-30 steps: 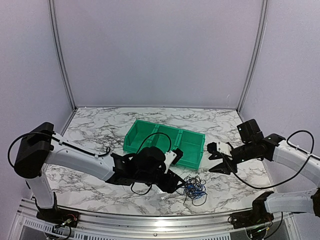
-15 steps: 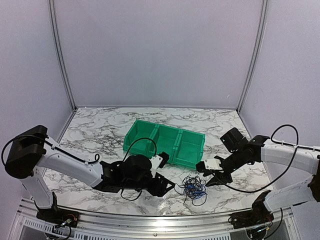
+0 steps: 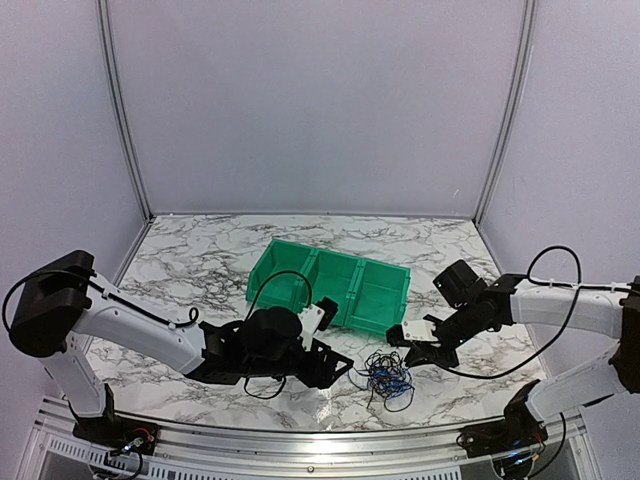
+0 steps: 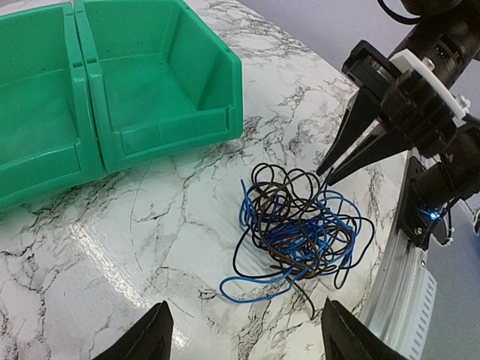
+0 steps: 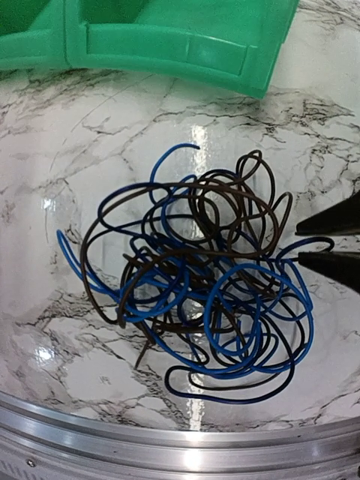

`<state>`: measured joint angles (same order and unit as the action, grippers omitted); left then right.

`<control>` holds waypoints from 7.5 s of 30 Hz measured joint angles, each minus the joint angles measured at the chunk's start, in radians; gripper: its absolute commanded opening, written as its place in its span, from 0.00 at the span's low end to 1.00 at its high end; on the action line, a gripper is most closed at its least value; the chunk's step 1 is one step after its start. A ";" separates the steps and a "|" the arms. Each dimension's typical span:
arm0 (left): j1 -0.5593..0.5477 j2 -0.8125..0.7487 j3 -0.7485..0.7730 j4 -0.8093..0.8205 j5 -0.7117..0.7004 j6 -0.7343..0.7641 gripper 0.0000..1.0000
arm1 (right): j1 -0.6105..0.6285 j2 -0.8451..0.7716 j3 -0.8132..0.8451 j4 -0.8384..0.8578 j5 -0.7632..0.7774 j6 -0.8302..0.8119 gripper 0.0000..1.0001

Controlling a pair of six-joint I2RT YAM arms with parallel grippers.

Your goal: Untangle the cables

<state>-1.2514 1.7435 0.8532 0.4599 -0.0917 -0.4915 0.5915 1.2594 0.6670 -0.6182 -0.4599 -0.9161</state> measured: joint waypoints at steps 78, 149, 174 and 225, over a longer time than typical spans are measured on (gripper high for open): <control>-0.102 0.351 0.125 0.365 -0.623 -0.072 0.39 | 0.095 0.083 0.160 0.286 -0.370 0.500 0.00; -0.098 0.272 -0.023 0.526 -0.432 0.000 0.48 | -0.357 0.111 1.070 0.287 -0.456 0.736 0.00; 0.083 -0.470 0.139 -0.629 -0.380 0.095 0.84 | -0.134 0.049 0.761 0.182 -0.174 0.417 0.00; 0.854 -0.696 0.108 -0.510 -0.439 0.364 0.80 | 0.085 0.912 1.327 0.170 0.001 0.439 0.00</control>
<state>-0.3973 1.0477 0.9615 -0.0498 -0.5312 -0.1272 0.6769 2.1715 1.9942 -0.4484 -0.4587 -0.4767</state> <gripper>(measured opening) 0.797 0.022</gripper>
